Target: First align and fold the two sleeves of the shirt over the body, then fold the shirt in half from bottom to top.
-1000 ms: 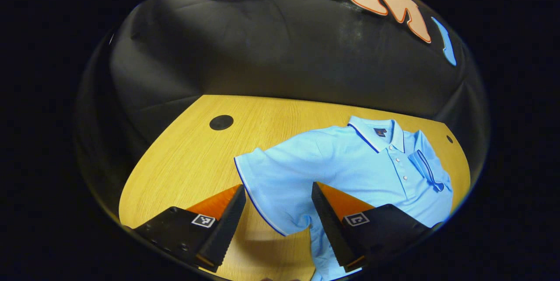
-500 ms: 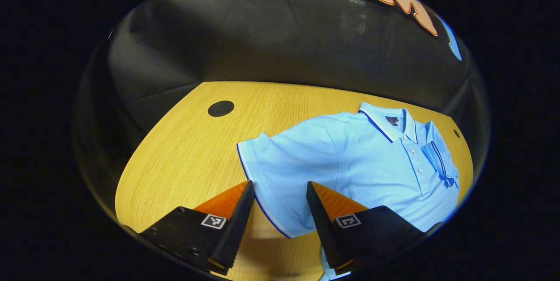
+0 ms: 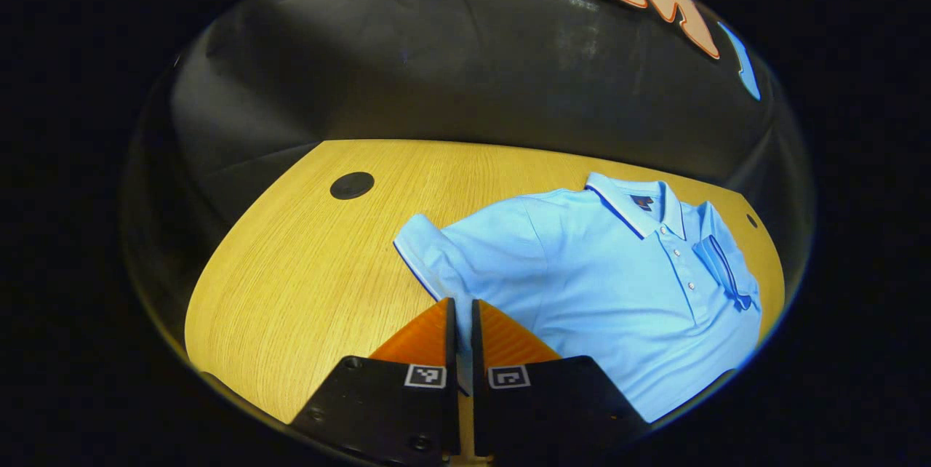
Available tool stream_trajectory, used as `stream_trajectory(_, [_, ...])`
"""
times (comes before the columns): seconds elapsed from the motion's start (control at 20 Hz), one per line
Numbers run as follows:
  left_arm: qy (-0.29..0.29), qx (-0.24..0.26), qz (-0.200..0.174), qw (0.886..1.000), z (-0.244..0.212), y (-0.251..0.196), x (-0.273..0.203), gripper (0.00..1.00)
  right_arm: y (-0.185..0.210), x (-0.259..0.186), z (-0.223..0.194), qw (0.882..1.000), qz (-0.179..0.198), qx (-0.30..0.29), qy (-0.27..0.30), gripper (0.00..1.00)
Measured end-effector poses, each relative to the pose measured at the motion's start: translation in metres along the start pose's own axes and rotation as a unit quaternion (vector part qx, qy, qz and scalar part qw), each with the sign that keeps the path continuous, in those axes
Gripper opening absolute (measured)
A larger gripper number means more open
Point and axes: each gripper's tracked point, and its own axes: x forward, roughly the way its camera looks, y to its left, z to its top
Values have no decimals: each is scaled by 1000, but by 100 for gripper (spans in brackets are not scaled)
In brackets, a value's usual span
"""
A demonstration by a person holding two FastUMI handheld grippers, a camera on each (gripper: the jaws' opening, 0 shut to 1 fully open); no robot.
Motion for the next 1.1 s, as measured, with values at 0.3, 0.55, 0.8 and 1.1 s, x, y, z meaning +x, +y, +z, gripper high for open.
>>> stream_trajectory(0.3, [-21, 22, 5, 1000, 25, -13, -11, 0, 3, 1, -1, 1000, 2, 3, -1, 97])
stream_trajectory(0.55, [-52, 51, -30, 997, 59, -63, -33, 0, 6, 0, -2, 1000, 6, 4, -2, 97])
stream_trajectory(0.8, [-62, 75, -91, 991, 61, -142, -39, 0, 11, -10, -12, 1000, 11, 0, 1, 97])
stream_trajectory(1.1, [-44, 123, -111, 985, 38, -199, -23, 0, 16, -11, -22, 1000, 16, -1, 10, 97])
